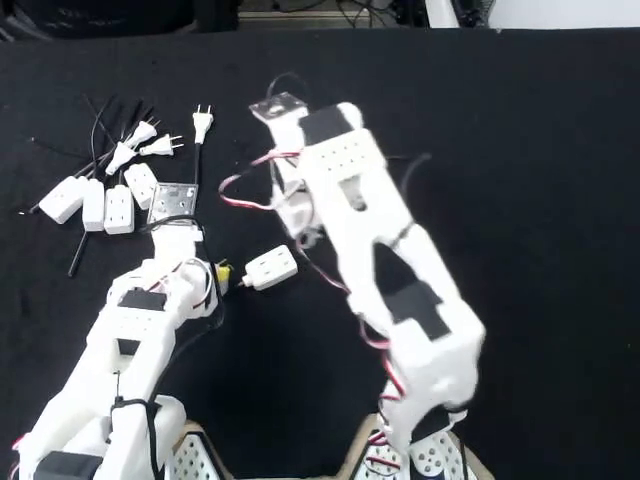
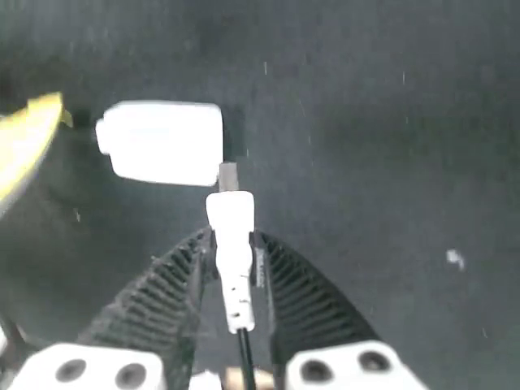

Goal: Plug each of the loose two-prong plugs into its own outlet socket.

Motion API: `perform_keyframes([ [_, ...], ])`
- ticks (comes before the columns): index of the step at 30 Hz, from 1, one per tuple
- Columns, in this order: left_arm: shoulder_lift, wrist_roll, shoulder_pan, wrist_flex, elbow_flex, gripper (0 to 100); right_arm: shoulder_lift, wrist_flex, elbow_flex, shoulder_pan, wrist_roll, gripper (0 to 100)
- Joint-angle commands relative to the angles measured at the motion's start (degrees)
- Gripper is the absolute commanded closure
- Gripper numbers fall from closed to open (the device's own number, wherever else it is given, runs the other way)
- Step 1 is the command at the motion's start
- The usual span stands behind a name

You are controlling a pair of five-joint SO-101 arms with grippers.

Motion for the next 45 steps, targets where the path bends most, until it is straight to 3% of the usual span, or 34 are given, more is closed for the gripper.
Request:
perform_keyframes([
  [1, -0.9, -0.2, 1.9, -0.8, -0.7, 78, -15.5, 1.9, 14.2, 6.5, 5.0, 98.8],
  [17, -0.4, -0.2, 15.9, -0.6, -7.4, 78, -43.3, 1.8, 40.5, 33.7, 25.4, 98.8],
  [25, 17.2, -0.2, 16.7, -0.6, -20.4, 78, -45.2, 1.7, 42.6, 49.5, 36.9, 98.8],
  [29, 25.8, -0.2, 19.6, 0.0, -28.6, 78, -45.2, 1.7, 42.6, 52.5, 39.3, 98.8],
  [33, 26.4, -0.3, 21.8, 8.7, -35.5, 78, -45.2, 1.7, 42.6, 53.6, 40.4, 98.8],
  [38, 24.4, -7.2, 16.6, 19.5, -39.7, 78, -45.2, 1.7, 42.7, 53.5, 40.5, 98.8],
  [42, 23.9, -8.6, 10.0, 20.0, -38.7, 78, -45.2, 1.7, 42.7, 53.4, 40.5, 98.8],
  [45, 25.4, -8.6, 8.7, 15.1, -36.3, 78, -45.2, 1.6, 42.7, 53.4, 40.5, 98.8],
])
